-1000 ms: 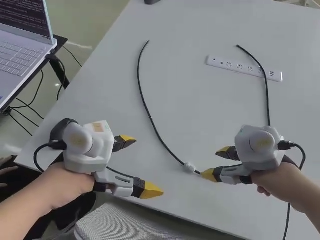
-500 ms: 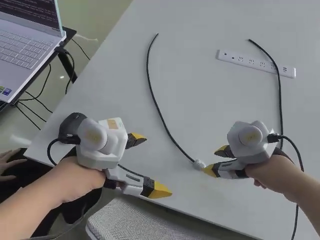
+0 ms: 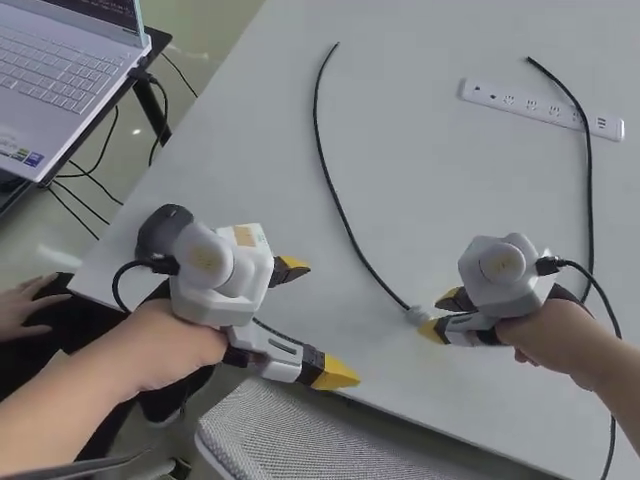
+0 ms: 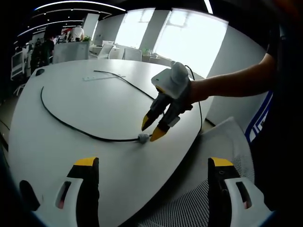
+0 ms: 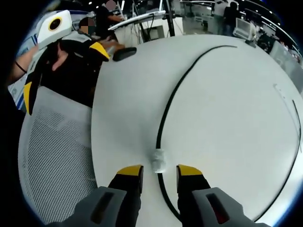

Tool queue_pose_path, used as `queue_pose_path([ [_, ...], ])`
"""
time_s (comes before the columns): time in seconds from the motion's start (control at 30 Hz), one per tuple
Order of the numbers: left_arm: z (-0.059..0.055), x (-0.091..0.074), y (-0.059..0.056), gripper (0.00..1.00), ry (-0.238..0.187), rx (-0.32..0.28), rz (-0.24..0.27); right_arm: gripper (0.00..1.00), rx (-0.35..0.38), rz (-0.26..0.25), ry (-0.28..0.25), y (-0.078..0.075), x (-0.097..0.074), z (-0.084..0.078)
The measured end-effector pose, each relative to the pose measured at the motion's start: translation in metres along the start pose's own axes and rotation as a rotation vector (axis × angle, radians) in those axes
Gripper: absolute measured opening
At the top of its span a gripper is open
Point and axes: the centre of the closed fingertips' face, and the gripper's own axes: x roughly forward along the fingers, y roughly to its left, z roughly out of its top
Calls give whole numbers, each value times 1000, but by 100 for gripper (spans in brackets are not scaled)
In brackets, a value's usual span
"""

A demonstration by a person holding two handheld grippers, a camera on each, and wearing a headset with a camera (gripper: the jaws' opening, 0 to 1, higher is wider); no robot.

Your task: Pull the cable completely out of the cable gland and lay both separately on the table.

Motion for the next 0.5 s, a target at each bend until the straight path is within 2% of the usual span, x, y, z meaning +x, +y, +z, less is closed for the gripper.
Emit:
queue_pose_path([
  [0.5, -5, -3, -2, 94, 6, 4, -12, 14, 9, 8, 22, 2, 8, -2],
])
